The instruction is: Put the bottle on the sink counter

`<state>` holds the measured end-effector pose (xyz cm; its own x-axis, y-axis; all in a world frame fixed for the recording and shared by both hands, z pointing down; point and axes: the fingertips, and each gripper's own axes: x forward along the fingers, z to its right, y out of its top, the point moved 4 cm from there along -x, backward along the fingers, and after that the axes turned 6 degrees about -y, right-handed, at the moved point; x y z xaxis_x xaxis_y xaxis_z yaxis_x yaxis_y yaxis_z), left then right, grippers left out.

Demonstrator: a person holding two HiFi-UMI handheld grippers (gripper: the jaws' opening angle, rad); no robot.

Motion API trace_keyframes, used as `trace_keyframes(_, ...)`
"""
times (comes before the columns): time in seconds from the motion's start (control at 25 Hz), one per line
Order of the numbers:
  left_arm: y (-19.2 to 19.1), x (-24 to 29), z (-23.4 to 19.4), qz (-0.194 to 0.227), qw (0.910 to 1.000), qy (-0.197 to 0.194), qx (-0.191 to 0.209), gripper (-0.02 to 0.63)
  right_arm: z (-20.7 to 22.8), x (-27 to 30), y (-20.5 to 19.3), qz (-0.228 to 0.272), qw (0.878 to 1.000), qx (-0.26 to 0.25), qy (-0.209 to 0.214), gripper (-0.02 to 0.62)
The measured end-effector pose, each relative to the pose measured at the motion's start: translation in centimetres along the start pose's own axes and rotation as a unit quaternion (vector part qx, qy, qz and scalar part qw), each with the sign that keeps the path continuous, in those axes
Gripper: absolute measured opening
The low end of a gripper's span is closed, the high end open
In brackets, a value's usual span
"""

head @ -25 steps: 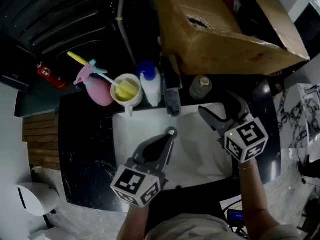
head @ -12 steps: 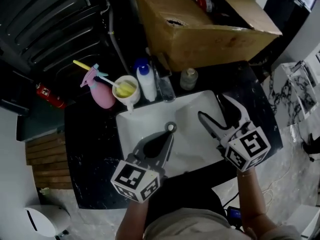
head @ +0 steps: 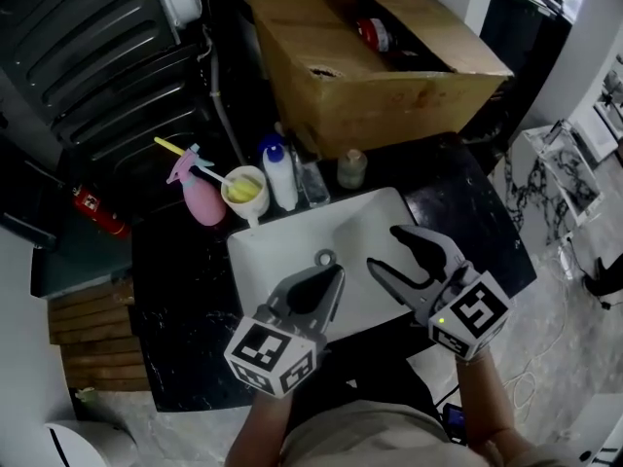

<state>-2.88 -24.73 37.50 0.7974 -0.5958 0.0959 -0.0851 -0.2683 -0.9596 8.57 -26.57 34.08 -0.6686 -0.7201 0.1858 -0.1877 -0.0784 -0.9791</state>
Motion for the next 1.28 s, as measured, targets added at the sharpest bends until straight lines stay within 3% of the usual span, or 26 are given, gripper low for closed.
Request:
trace_keyframes(0.12, 0.2, 0.0, 1.1, 0.007, 1.0, 0.002, 0.003, 0.008, -1.0, -0.8, 0.5, 0.008, 1.0, -0.003, 0.018, 0.169)
trace_keyframes(0.24, 0.2, 0.1, 2.1, 0.011, 0.9999, 0.01, 0.005, 0.008, -1.2, -1.9, 0.8, 0.017, 1.0, -0.005, 0.025, 0.155)
trace_keyframes(0.36, 0.4, 0.4, 3.2, 0.014, 0.9997, 0.021, 0.004, 0.008, -0.9, -3.4, 1.3, 0.03, 0.999, -0.006, 0.026, 0.099)
trace_keyframes(0.56, 0.9, 1.3, 6.2, 0.024, 0.9992, 0.031, 0.012, 0.008, -0.3, -7.0, 3.1, 0.087, 0.996, 0.016, 0.02, 0.009)
trace_keyframes(0.96, 0.3, 3.4, 12.0, 0.013, 0.9979, 0.033, 0.054, 0.008, 0.2, -12.5, 4.0, 0.153, 0.987, 0.045, 0.02, 0.003)
trace_keyframes(1.28, 1.1, 4.0, 13.6, 0.063, 0.9955, 0.041, 0.058, 0.008, 0.8, -13.3, 2.9, 0.135, 0.989, 0.067, 0.008, 0.003)
